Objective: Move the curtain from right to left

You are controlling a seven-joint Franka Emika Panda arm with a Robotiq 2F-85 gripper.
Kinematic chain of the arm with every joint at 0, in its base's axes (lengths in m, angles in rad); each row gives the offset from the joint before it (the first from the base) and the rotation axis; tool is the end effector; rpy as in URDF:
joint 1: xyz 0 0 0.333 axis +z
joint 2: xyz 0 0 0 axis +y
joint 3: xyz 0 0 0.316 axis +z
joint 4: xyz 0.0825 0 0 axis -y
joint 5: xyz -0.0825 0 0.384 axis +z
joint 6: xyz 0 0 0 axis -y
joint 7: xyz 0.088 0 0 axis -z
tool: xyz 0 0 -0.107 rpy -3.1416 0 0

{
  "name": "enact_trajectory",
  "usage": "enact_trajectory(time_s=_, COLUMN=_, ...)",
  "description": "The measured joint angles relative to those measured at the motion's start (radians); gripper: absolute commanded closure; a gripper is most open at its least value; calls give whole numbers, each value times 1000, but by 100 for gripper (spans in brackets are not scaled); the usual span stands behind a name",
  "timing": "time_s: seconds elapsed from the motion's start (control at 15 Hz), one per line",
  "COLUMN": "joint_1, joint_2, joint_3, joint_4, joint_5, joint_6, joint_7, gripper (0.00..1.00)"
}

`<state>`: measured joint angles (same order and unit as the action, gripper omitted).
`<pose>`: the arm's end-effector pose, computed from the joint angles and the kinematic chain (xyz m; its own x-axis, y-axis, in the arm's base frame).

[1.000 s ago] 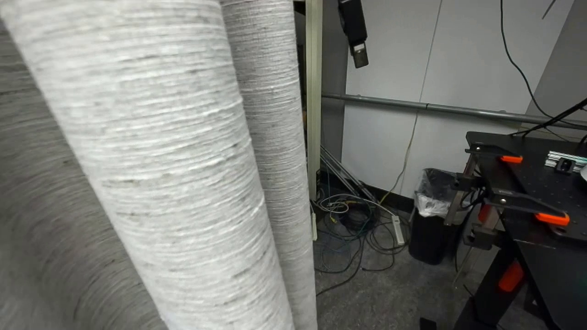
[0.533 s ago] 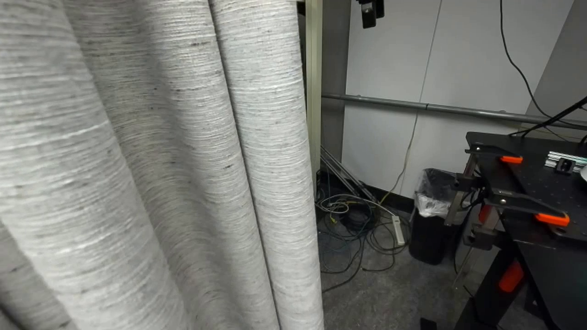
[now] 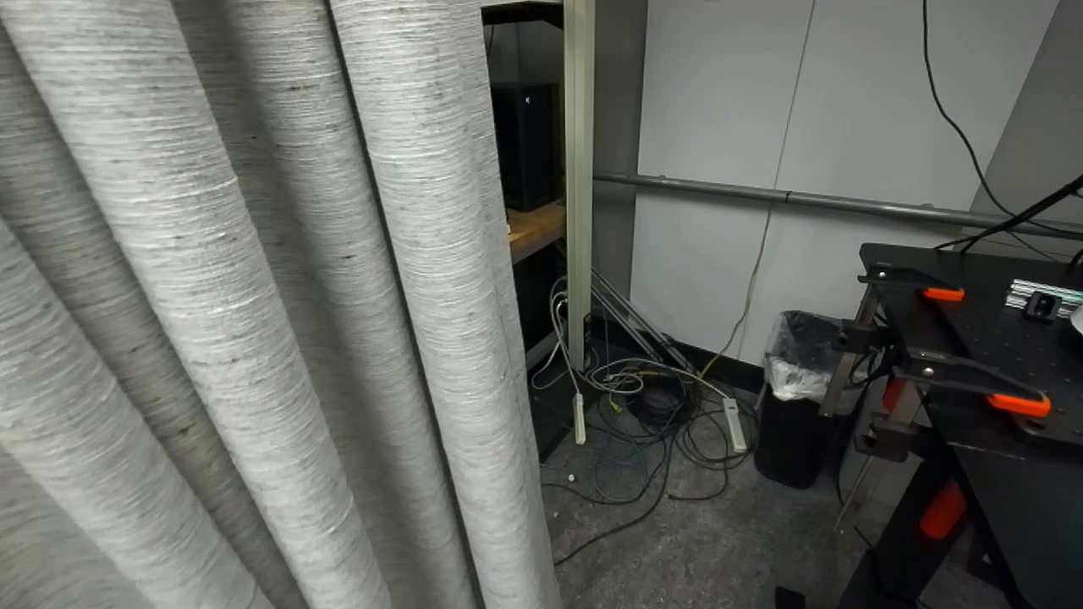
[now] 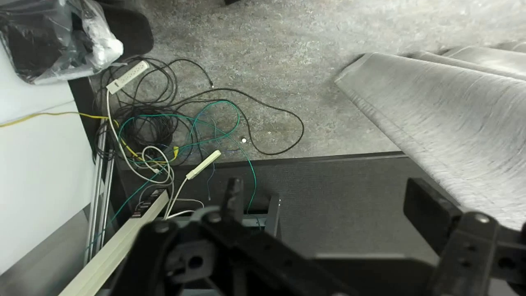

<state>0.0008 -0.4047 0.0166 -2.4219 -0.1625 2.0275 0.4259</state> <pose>0.4229 -0.0016 0.4592 0.9426 -0.3272 0.0671 -0.3335 -0.9327 0.1369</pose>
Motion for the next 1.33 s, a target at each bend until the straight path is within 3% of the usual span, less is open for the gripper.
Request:
enact_trajectory(time_s=0.53, joint_1=-71, joint_2=-224, joint_3=10, joint_4=-177, joint_5=5, joint_6=-3, joint_7=86, gripper=0)
enact_trajectory(time_s=1.0, joint_1=-110, joint_2=-290, joint_3=18, joint_4=-247, joint_5=10, joint_6=-5, joint_7=96, gripper=0)
enact_trajectory(time_s=1.33, joint_1=-110, joint_2=-298, joint_3=16, joint_4=-260, joint_5=73, joint_6=-20, joint_7=89, gripper=0)
